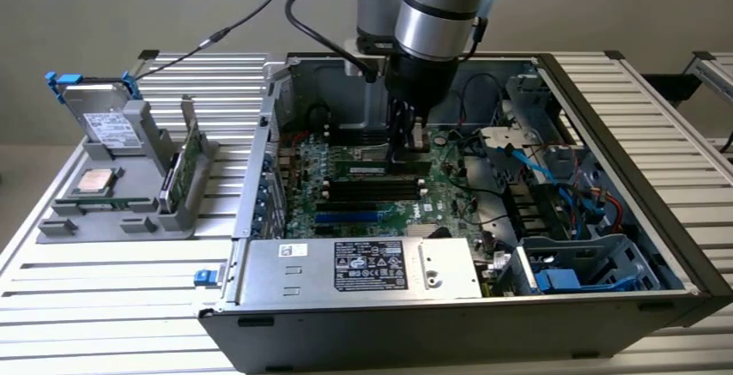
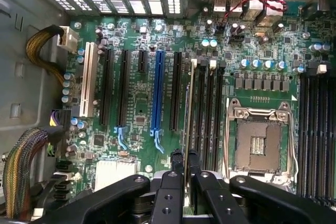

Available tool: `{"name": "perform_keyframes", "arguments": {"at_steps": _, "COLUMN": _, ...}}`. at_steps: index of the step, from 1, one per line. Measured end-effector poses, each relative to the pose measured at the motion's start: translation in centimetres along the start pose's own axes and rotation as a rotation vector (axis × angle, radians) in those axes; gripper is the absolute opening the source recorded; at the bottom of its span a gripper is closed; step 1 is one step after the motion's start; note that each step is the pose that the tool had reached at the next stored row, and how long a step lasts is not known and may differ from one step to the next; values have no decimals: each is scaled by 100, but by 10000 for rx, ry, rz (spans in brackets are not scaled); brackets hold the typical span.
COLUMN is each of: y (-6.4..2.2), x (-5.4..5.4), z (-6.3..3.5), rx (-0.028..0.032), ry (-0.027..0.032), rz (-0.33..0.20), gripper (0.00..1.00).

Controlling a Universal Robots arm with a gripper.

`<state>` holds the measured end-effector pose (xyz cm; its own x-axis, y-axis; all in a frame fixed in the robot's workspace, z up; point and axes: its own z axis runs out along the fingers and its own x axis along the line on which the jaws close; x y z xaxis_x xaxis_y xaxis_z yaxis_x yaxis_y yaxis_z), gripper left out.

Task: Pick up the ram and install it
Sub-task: 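Insert the ram into the slot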

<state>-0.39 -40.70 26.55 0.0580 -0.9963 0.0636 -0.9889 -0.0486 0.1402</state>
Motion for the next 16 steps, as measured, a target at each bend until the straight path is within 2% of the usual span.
{"name": "perform_keyframes", "arguments": {"at_steps": 4, "y": 34, "x": -33, "z": 44, "rx": 3, "ry": 115, "rz": -49, "gripper": 14}}
{"name": "perform_keyframes", "arguments": {"at_steps": 7, "y": 55, "x": -58, "z": 69, "rx": 7, "ry": 250, "rz": -107, "gripper": 14}}
{"name": "perform_keyframes", "arguments": {"at_steps": 9, "y": 63, "x": -77, "z": 89, "rx": 22, "ry": 309, "rz": -158, "gripper": 14}}
{"name": "perform_keyframes", "arguments": {"at_steps": 11, "y": 72, "x": -95, "z": 113, "rx": 50, "ry": 345, "rz": -197, "gripper": 14}}
{"name": "perform_keyframes", "arguments": {"at_steps": 13, "y": 77, "x": -107, "z": 142, "rx": 71, "ry": 356, "rz": -209, "gripper": 14}}
{"name": "perform_keyframes", "arguments": {"at_steps": 16, "y": 72, "x": -110, "z": 186, "rx": 75, "ry": 394, "rz": -222, "gripper": 14}}
